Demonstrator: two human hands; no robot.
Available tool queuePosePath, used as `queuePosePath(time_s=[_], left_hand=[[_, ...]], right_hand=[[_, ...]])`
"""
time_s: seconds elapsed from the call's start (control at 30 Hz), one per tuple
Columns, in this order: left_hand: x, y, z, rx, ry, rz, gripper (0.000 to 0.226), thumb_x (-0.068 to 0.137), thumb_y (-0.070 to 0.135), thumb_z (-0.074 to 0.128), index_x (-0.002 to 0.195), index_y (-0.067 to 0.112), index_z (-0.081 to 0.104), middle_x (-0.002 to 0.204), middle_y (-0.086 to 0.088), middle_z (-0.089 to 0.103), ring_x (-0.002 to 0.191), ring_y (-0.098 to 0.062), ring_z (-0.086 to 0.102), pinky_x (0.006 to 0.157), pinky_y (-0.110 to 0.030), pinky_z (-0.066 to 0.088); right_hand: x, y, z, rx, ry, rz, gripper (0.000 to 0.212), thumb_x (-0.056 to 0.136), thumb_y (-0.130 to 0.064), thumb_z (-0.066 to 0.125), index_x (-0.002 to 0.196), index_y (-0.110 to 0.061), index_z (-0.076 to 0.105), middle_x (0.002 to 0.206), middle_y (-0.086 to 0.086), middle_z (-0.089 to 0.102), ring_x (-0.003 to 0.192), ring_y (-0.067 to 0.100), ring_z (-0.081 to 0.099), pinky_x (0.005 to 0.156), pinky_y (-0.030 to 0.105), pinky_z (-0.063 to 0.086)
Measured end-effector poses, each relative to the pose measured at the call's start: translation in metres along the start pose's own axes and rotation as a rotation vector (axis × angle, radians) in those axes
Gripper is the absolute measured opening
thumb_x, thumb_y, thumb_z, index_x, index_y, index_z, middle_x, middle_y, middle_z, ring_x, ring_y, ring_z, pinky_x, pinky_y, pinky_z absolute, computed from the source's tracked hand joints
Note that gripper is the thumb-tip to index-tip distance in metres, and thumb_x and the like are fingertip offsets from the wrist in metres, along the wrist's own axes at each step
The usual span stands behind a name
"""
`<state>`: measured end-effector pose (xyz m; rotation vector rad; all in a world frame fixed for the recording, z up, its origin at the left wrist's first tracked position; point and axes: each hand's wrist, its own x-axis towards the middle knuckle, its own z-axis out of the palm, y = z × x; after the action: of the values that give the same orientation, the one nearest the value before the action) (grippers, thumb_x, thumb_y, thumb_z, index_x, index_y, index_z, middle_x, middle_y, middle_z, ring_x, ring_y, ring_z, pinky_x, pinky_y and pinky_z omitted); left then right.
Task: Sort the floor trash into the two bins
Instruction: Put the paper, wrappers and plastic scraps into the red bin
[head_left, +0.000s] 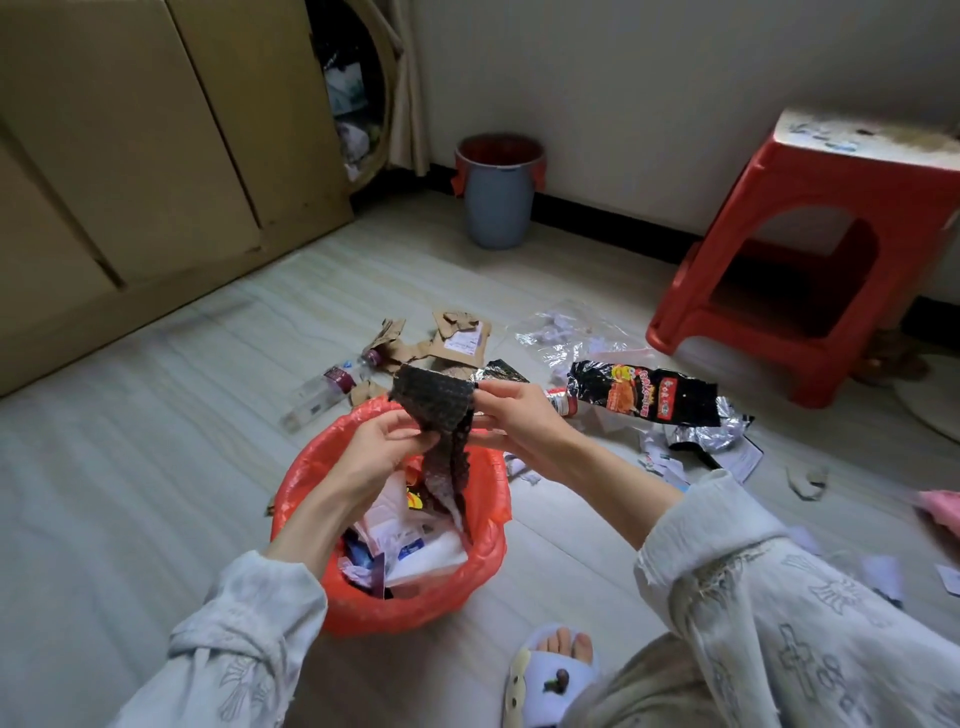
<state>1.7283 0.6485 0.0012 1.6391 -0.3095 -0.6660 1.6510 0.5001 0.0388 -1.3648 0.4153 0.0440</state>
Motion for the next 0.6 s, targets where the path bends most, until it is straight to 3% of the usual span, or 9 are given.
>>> queuePosePath(time_s=[0.1, 0.2, 0.27, 0.3, 0.33, 0.4, 0.5, 0.57, 0.6], left_hand=[[0.008, -0.006, -0.005, 0.147, 0.05, 0.015, 0.02, 0.082, 0.0, 0.063, 0.102, 0.002, 0.066, 0.078, 0.002, 0.065, 0.065, 0.0, 0.061, 0.055, -0.008, 0.042], [0.017, -0.023, -0.013, 0.412, 0.384, 0.086, 0.012, 0.08, 0.006, 0.065, 0.092, 0.007, 0.067, 0.086, -0.006, 0.068, 0.087, -0.025, 0.064, 0.073, -0.028, 0.046], [0.015, -0.037, -0.015, 0.704, 0.511, 0.196, 0.011, 0.079, 0.002, 0.06, 0.088, 0.006, 0.064, 0.092, -0.011, 0.065, 0.09, -0.028, 0.059, 0.075, -0.032, 0.042], [0.013, -0.046, -0.015, 0.851, 0.5, 0.256, 0.012, 0.078, 0.0, 0.058, 0.088, 0.005, 0.061, 0.092, -0.013, 0.062, 0.09, -0.029, 0.057, 0.074, -0.035, 0.042], [0.011, -0.055, -0.013, 0.999, 0.459, 0.31, 0.013, 0.076, -0.002, 0.058, 0.087, 0.005, 0.059, 0.09, -0.013, 0.06, 0.088, -0.031, 0.056, 0.071, -0.038, 0.044], [0.011, -0.075, -0.01, 1.273, 0.307, 0.368, 0.024, 0.065, -0.003, 0.069, 0.083, 0.007, 0.057, 0.079, -0.011, 0.057, 0.075, -0.031, 0.057, 0.057, -0.037, 0.047], [0.02, -0.099, -0.006, 1.56, 0.069, 0.343, 0.052, 0.034, 0.006, 0.086, 0.079, 0.012, 0.06, 0.065, -0.005, 0.055, 0.056, -0.027, 0.057, 0.043, -0.029, 0.043], [0.028, -0.109, -0.003, 1.614, -0.028, 0.281, 0.056, 0.037, 0.013, 0.087, 0.085, 0.014, 0.059, 0.071, -0.004, 0.055, 0.061, -0.026, 0.059, 0.043, -0.031, 0.043], [0.032, -0.115, 0.0, 1.596, -0.075, 0.261, 0.05, 0.051, 0.013, 0.083, 0.094, 0.014, 0.057, 0.081, -0.006, 0.055, 0.073, -0.027, 0.061, 0.049, -0.035, 0.046]], right_hand=[[-0.001, 0.005, -0.002, -0.167, 0.067, 0.068, 0.029, 0.094, -0.013, 0.053, 0.119, -0.001, 0.06, 0.108, 0.014, 0.066, 0.087, 0.023, 0.064, 0.083, 0.033, 0.057], [0.004, 0.015, -0.009, -0.547, 0.123, 0.103, 0.031, 0.096, -0.016, 0.047, 0.124, -0.007, 0.058, 0.115, 0.011, 0.063, 0.086, 0.022, 0.063, 0.078, 0.035, 0.057], [0.004, 0.018, -0.013, -0.773, 0.096, 0.057, 0.026, 0.095, -0.018, 0.045, 0.112, -0.013, 0.064, 0.105, 0.012, 0.065, 0.08, 0.022, 0.063, 0.073, 0.037, 0.056], [0.004, 0.02, -0.015, -0.925, 0.079, 0.019, 0.023, 0.095, -0.018, 0.044, 0.1, -0.012, 0.065, 0.101, 0.014, 0.066, 0.08, 0.023, 0.063, 0.074, 0.036, 0.054], [0.005, 0.022, -0.017, -1.081, 0.057, -0.002, 0.027, 0.095, -0.019, 0.043, 0.102, -0.004, 0.065, 0.103, 0.017, 0.065, 0.087, 0.027, 0.063, 0.077, 0.036, 0.052], [0.006, 0.028, -0.022, -1.333, -0.041, 0.021, 0.033, 0.096, -0.021, 0.042, 0.116, -0.003, 0.06, 0.116, 0.018, 0.061, 0.104, 0.033, 0.058, 0.085, 0.038, 0.049], [0.008, 0.042, -0.028, -1.534, -0.227, 0.13, 0.037, 0.095, -0.022, 0.042, 0.125, -0.004, 0.053, 0.125, 0.019, 0.054, 0.113, 0.035, 0.053, 0.089, 0.037, 0.046], [0.011, 0.049, -0.03, -1.56, -0.296, 0.176, 0.038, 0.095, -0.022, 0.042, 0.127, -0.004, 0.051, 0.128, 0.019, 0.051, 0.117, 0.035, 0.05, 0.089, 0.035, 0.044], [0.012, 0.051, -0.03, -1.557, -0.307, 0.185, 0.037, 0.096, -0.021, 0.042, 0.128, -0.004, 0.05, 0.129, 0.019, 0.05, 0.117, 0.034, 0.05, 0.089, 0.035, 0.044]])
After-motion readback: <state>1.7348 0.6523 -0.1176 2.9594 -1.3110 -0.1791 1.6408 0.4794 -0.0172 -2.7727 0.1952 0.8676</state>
